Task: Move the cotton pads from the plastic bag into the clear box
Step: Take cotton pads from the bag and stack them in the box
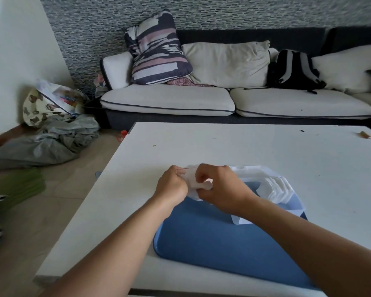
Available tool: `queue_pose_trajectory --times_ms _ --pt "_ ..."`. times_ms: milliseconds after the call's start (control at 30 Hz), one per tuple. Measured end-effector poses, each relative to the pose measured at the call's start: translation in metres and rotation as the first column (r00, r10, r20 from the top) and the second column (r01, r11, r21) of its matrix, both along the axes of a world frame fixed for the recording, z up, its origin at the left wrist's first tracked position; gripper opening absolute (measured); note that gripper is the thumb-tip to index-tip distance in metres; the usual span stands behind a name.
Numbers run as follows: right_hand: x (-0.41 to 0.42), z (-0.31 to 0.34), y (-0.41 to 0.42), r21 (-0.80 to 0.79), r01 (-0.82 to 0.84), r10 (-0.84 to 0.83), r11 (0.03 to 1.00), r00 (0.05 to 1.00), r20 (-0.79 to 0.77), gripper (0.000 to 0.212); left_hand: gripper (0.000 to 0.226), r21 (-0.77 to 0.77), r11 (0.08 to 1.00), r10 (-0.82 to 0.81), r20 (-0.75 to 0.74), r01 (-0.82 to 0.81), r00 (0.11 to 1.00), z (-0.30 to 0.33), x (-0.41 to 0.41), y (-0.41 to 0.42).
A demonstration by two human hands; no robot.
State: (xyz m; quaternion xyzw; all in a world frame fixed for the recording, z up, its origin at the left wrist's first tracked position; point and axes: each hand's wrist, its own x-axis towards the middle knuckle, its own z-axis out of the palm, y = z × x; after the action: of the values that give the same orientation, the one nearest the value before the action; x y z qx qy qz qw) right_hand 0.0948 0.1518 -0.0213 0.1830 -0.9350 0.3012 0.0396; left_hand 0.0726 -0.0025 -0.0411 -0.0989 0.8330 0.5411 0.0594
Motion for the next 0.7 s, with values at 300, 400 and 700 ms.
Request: queue_pose_trajectory --times_ms 300,400,700 --pt "0.008 0.044 0.055 -0.729 0.325 0.126 0.603 0.863 0.489 0.013 0.011 -0.248 0.899 -0.321 0.187 0.361 0.928 0.008 0.006 -0.004" --pt "0.008 0.043 0.058 -0.748 0.353 0.157 0.562 0.842 0.515 0.013 0.013 0.025 0.993 -0.112 -0.042 0.113 0.993 0.029 0.013 0.009" --pt "0.011 0.046 0.064 -0.839 0.247 0.177 0.485 0.911 0.371 0.017 0.063 0.491 0.857 -0.019 -0.276 0.158 0.961 0.049 0.038 0.039"
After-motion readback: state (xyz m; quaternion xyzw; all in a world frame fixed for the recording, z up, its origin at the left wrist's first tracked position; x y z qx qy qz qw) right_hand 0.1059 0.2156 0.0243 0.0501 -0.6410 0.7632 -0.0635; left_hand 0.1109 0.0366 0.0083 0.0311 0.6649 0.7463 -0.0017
